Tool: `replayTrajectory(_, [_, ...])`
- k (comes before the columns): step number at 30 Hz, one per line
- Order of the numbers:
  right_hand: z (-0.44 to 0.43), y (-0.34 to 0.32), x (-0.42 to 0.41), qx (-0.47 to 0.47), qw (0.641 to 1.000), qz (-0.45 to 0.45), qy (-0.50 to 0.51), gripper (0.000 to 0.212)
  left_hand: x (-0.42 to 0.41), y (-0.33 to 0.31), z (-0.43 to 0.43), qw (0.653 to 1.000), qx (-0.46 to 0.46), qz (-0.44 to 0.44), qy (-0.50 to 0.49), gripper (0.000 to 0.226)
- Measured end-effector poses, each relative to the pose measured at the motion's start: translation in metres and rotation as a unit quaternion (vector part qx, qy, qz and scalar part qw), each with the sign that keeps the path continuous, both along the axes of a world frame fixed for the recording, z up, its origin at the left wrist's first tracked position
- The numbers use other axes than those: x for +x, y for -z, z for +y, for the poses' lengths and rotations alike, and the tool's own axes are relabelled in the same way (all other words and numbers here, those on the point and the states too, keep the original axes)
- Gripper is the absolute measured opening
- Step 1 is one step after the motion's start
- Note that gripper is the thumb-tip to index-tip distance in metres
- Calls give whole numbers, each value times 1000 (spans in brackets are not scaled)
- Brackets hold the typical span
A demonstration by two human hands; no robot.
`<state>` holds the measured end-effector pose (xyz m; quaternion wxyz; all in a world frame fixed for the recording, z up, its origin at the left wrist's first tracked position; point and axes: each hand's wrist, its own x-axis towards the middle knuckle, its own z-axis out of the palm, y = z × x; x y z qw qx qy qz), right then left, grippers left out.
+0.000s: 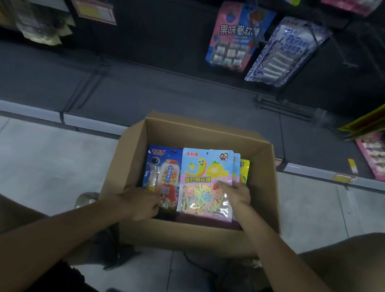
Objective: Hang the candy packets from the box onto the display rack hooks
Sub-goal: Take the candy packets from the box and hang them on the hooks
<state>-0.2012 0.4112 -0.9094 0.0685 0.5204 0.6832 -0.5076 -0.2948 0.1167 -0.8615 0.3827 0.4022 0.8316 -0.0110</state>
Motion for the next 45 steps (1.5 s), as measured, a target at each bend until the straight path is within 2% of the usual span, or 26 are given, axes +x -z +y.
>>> replayTrajectory(2, [-10,-19,-2,-16,1000,18,6,27,-2,1,0,1000,-4,0,-4,20])
replayTrajectory(3, [-12,-24,-2,-27,999,27,1,20,-2,3,1,1000,-6,2,-4,19])
replayTrajectory(8, [-15,-44,7,-70,994,78,-8,26,-1,-6,7,1000,-10,1,18,27])
replayTrajectory(10, [-16,-58,12,-90,989,112,-18,22,-3,-5,12,999,23,-21,-19,29])
replayTrajectory(11, [-16,-66,14,-98,986,135,-18,21,-5,-3,14,997,46,-40,-46,37])
replayTrajectory(13, [-15,-82,15,-102,977,185,-2,21,-8,-4,20,983,86,-102,-128,74])
replayTrajectory(15, [-10,-100,16,-109,966,233,28,22,-11,-9,30,936,151,-185,-260,107])
replayTrajectory(18, [-2,-122,17,-125,956,258,64,25,-18,-28,49,844,260,-283,-374,108])
replayTrajectory(20, [0,-126,17,-144,954,248,83,33,-21,-48,60,797,305,-330,-404,93])
replayTrajectory(22, [-7,-127,17,-166,952,242,91,35,-21,-59,68,736,337,-402,-428,65])
replayTrajectory(24, [-18,-125,16,-176,953,228,96,34,-19,-65,71,674,365,-462,-447,50])
replayTrajectory(25, [-23,-124,16,-178,954,222,99,33,-18,-69,72,656,375,-473,-453,47])
replayTrajectory(32, [-34,-135,11,-214,944,231,97,32,-14,-77,72,668,384,-393,-502,36])
replayTrajectory(36, [-30,-148,15,-202,935,285,63,32,-17,-84,73,667,405,-354,-516,27])
replayTrajectory(39, [-27,-157,19,-125,950,287,11,33,-19,-92,75,681,421,-320,-506,43])
replayTrajectory(42, [-32,-164,21,-34,952,302,-28,40,-17,-106,79,662,447,-299,-523,29])
replayTrajectory(45, [-31,-158,19,-24,950,308,-44,47,-10,-121,84,658,463,-299,-513,24])
